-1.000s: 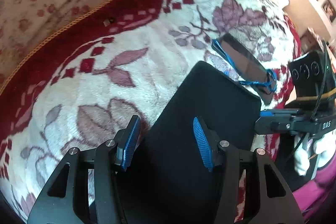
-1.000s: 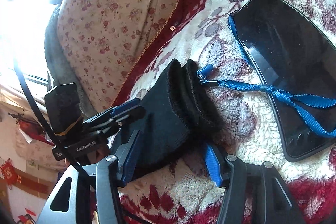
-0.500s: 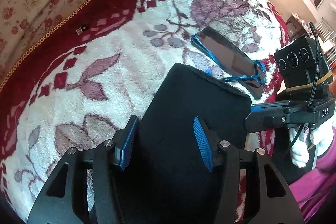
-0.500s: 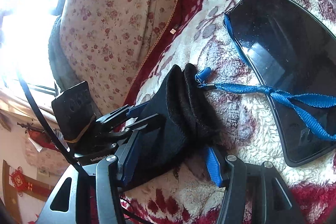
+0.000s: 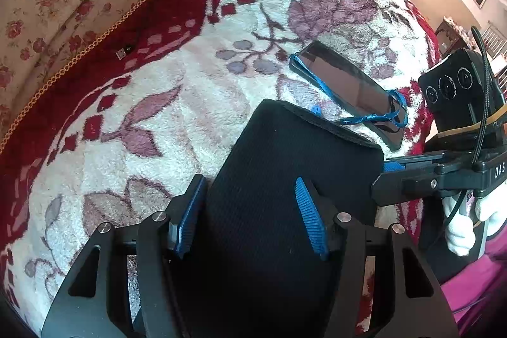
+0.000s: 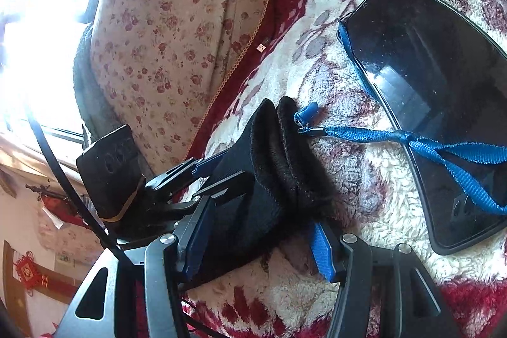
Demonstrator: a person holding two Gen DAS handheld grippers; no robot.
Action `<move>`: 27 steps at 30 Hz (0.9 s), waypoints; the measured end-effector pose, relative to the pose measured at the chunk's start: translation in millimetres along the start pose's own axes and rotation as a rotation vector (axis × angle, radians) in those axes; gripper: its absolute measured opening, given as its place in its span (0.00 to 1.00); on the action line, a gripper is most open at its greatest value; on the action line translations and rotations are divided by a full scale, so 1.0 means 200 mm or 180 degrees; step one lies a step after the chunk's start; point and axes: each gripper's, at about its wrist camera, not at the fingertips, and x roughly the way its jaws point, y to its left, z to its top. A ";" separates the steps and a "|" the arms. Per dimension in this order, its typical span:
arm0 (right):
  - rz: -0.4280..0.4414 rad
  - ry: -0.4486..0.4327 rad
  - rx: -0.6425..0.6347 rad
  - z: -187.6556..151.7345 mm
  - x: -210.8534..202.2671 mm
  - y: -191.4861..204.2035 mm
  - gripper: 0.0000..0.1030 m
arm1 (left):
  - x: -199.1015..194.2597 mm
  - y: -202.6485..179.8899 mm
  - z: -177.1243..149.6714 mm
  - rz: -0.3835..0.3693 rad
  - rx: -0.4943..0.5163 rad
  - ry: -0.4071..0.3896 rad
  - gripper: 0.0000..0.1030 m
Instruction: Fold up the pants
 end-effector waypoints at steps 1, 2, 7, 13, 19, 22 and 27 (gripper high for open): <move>-0.0002 -0.0004 -0.0020 0.00 0.00 0.00 0.53 | 0.00 0.00 0.00 -0.0001 0.0002 0.0000 0.56; -0.0002 -0.0003 -0.0033 0.00 0.00 0.00 0.53 | 0.00 0.00 0.00 0.0005 0.0022 0.0001 0.56; 0.0011 -0.0037 -0.0076 0.01 0.01 0.00 0.42 | 0.00 -0.06 0.00 0.0144 0.0291 -0.0010 0.30; 0.0219 0.0010 -0.0083 0.01 0.05 0.00 0.18 | -0.01 -0.06 -0.01 0.0146 0.0302 -0.0138 0.14; 0.0349 -0.0030 -0.0168 0.01 0.04 0.04 0.13 | -0.06 -0.05 -0.02 0.0093 0.0232 -0.0274 0.13; 0.0440 -0.0058 -0.0202 0.02 0.03 0.07 0.13 | -0.12 -0.05 -0.01 0.0060 0.0197 -0.0375 0.13; 0.0575 -0.0084 -0.0356 0.02 0.01 0.18 0.13 | -0.28 -0.04 -0.02 0.0075 0.0147 -0.0588 0.12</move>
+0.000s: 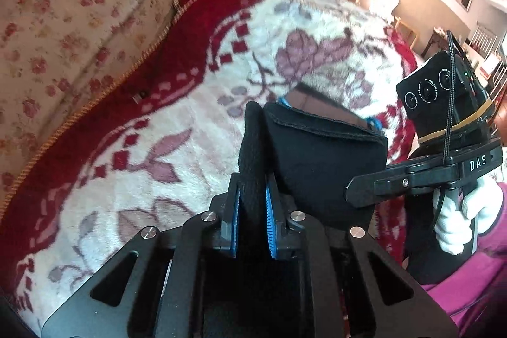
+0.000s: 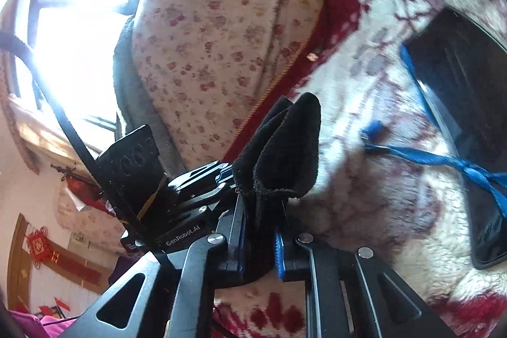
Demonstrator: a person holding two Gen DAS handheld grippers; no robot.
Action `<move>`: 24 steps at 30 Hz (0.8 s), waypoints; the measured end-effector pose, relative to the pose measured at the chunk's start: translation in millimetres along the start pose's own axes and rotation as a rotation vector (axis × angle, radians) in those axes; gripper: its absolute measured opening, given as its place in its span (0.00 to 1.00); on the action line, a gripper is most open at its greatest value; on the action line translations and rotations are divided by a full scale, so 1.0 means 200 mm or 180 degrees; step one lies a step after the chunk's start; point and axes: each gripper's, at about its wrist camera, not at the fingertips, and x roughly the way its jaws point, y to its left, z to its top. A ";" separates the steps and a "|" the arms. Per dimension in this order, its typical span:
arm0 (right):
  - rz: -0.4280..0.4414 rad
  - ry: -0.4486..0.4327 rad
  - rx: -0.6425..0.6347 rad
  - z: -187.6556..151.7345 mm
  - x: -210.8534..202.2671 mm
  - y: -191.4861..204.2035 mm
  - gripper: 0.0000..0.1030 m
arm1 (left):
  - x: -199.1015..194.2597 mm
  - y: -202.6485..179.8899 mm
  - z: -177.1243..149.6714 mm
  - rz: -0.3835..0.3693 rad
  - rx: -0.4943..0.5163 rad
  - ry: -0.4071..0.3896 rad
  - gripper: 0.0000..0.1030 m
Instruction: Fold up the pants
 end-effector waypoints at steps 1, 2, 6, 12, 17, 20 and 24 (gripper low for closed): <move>0.0031 0.0003 -0.0033 0.00 0.00 0.03 0.13 | -0.03 0.01 0.00 0.0012 -0.0004 -0.0036 0.12; 0.0072 0.0014 -0.0088 0.01 0.01 0.07 0.13 | -0.07 0.01 0.00 0.0023 -0.0018 -0.0075 0.12; 0.0213 0.0089 -0.0308 0.02 0.06 0.24 0.13 | -0.26 0.06 -0.03 0.0077 -0.0111 -0.0242 0.12; 0.0407 0.0324 -0.0647 -0.03 0.18 0.47 0.13 | -0.50 0.12 -0.16 0.0294 -0.0251 -0.0354 0.12; 0.0567 0.0659 -0.0831 -0.13 0.37 0.60 0.13 | -0.65 0.21 -0.33 0.0418 -0.0579 -0.0417 0.12; 0.0614 0.0919 -0.0953 -0.23 0.53 0.66 0.13 | -0.72 0.27 -0.46 0.0564 -0.0794 -0.0408 0.10; 0.0628 0.1239 -0.0988 -0.35 0.72 0.66 0.13 | -0.79 0.40 -0.70 0.0681 -0.1296 -0.0328 0.10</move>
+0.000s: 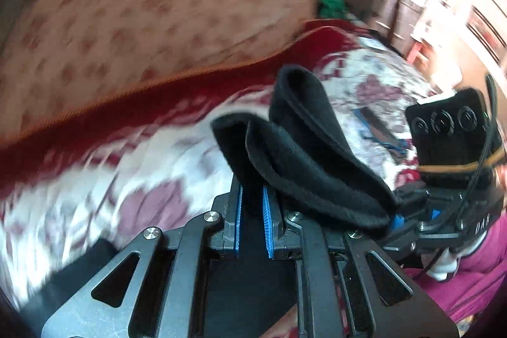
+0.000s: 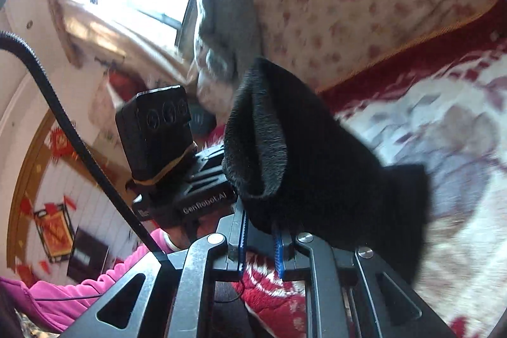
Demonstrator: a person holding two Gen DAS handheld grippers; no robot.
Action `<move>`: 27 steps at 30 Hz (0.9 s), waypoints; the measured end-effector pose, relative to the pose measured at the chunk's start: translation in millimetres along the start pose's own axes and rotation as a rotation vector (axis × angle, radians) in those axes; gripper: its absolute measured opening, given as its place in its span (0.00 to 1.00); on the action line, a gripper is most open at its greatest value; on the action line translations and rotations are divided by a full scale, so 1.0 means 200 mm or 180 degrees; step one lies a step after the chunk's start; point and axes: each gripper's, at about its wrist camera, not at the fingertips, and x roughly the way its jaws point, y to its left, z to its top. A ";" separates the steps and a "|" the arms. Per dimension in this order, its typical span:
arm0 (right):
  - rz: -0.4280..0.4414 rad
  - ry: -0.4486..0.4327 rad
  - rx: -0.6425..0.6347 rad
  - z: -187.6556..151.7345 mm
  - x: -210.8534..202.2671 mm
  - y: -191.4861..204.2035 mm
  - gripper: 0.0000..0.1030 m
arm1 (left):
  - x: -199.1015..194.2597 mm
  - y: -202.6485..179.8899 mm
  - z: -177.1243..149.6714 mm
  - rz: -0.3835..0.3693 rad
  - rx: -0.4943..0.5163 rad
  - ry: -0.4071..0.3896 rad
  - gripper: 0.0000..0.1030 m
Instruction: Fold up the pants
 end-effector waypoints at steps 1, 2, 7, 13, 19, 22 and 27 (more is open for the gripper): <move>0.0006 0.0097 0.0001 -0.02 0.06 -0.01 0.13 | -0.01 0.05 -0.04 0.0039 -0.0098 0.0024 0.10; 0.0014 0.0188 0.0007 -0.04 0.12 -0.02 0.13 | -0.02 0.08 -0.08 0.0088 -0.0174 0.0044 0.10; -0.0244 0.0654 -0.0009 -0.15 0.41 -0.08 0.13 | -0.10 0.27 -0.28 0.0317 -0.0765 0.0114 0.10; -0.0077 0.0767 -0.0035 -0.13 0.44 -0.03 0.45 | -0.26 0.32 -0.36 0.0304 -0.1139 -0.0074 0.41; -0.0147 0.0371 -0.0061 -0.08 0.14 -0.01 0.46 | -0.36 0.25 -0.38 0.0324 -0.1290 -0.0237 0.50; -0.0393 0.0114 -0.0007 -0.05 -0.03 -0.06 0.46 | -0.35 0.19 -0.40 0.0436 -0.1247 -0.0223 0.50; -0.0626 -0.0095 0.0286 -0.04 -0.16 -0.19 0.46 | -0.24 0.14 -0.45 0.0283 -0.1438 -0.0089 0.50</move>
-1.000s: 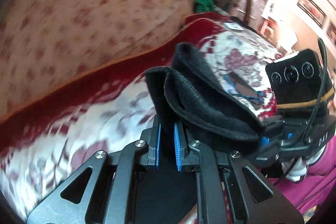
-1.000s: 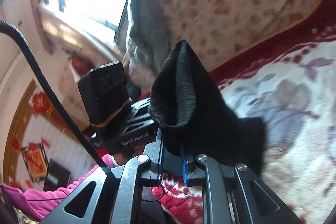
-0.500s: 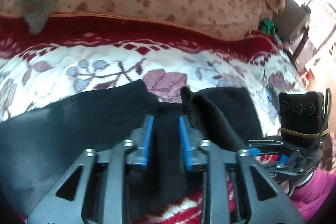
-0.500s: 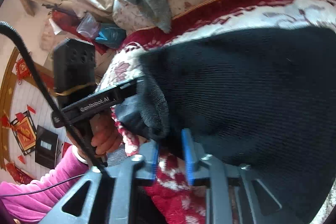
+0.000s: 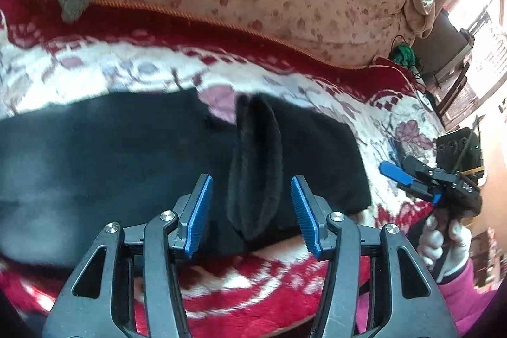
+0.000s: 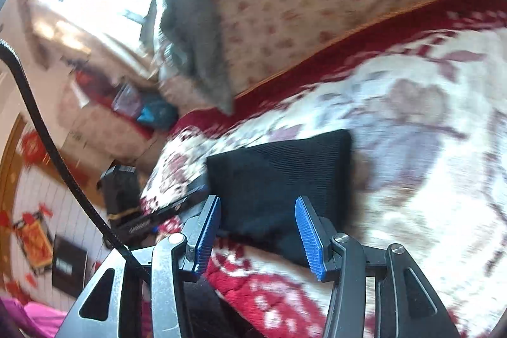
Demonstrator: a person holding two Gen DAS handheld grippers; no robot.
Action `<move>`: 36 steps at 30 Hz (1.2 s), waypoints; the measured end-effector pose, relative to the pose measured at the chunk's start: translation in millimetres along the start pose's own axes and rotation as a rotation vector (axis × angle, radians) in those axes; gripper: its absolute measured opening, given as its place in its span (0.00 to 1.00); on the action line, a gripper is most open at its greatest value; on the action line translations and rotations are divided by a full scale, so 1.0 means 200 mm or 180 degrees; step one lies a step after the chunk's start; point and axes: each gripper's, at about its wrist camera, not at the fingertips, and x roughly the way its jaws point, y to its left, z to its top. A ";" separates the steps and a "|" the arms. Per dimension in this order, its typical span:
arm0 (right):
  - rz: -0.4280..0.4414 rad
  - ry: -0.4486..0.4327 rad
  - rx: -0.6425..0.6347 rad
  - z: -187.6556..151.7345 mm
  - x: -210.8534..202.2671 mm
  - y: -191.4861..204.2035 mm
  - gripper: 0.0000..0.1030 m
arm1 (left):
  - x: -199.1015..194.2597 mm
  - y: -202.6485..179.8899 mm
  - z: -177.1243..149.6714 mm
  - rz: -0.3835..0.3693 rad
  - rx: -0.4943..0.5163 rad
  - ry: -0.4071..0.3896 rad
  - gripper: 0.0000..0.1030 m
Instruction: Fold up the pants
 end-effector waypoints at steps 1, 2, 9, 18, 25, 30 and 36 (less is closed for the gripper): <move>-0.0011 -0.0011 0.0038 -0.01 -0.01 -0.01 0.46 | 0.01 0.00 -0.01 -0.0012 -0.0030 0.0014 0.50; -0.0003 -0.0021 0.0095 -0.01 -0.03 -0.03 0.46 | 0.04 -0.01 -0.01 0.0002 -0.0078 0.0030 0.50; 0.0070 0.0045 0.0136 -0.03 -0.01 -0.04 0.46 | 0.17 -0.01 0.00 0.0009 -0.0382 -0.0057 0.60; 0.0045 0.0038 0.0223 -0.01 0.03 -0.07 0.46 | 0.13 -0.22 -0.10 0.0121 0.0004 -0.0515 0.61; -0.0005 0.0011 0.0319 0.01 0.02 -0.13 0.46 | 0.07 -0.51 -0.25 0.0560 0.0906 -0.1044 0.61; 0.0002 0.0031 0.0264 0.03 0.04 -0.11 0.46 | 0.09 -0.54 -0.24 0.0585 0.0921 -0.1107 0.61; -0.0044 0.0050 0.0284 0.05 0.08 -0.12 0.46 | 0.08 -0.38 -0.17 0.0339 0.0500 -0.0941 0.61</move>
